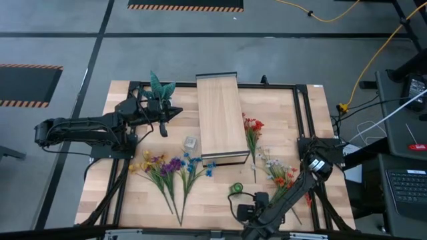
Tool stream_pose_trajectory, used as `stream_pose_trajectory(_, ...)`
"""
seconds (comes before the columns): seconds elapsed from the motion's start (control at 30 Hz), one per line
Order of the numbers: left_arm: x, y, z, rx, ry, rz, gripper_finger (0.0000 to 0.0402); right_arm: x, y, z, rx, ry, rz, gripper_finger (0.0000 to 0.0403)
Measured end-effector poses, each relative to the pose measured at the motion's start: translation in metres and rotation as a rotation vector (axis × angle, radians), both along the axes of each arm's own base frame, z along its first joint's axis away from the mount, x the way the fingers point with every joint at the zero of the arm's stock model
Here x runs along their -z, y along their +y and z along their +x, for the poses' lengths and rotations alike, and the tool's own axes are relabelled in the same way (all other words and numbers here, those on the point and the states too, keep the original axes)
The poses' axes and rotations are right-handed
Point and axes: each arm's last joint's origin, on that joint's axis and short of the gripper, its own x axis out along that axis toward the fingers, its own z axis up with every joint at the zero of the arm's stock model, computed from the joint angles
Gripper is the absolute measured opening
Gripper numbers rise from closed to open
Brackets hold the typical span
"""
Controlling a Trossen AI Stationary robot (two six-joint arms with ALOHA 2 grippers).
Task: Pick and place flowers into a vace then onto a shelf
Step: Put the bottom orange flowers into the green vase
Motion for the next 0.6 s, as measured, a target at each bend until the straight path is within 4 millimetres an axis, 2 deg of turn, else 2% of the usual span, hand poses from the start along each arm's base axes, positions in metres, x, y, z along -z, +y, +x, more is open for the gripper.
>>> stream_pose_trajectory(0.3,0.001,0.000,0.000,0.000,0.009,-0.003,0.0003,0.001,0.002,0.001,0.012,0.006,0.040,0.0217)
stream_pose_trajectory(0.6,0.001,0.000,0.000,0.001,0.001,-0.028,0.0003,0.011,0.004,0.001,0.016,0.051,0.039,0.0217)
